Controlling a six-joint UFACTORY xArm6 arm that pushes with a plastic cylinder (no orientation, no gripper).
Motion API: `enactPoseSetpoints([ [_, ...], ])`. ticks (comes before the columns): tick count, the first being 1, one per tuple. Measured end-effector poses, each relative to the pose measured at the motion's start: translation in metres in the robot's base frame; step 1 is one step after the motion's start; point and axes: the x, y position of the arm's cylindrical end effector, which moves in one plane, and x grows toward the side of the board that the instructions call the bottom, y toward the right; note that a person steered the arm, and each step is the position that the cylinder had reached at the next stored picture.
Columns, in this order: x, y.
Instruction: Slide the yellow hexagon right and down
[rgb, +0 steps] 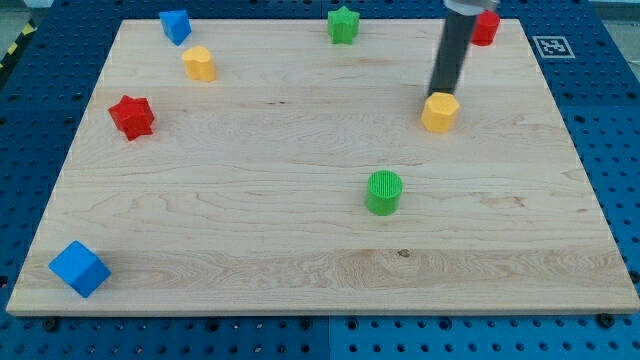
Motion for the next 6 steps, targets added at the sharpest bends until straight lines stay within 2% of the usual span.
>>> enactPoseSetpoints([
  [1,0.027,0.008],
  [3,0.005,0.000],
  [5,0.050,-0.001],
  [6,0.054,-0.001],
])
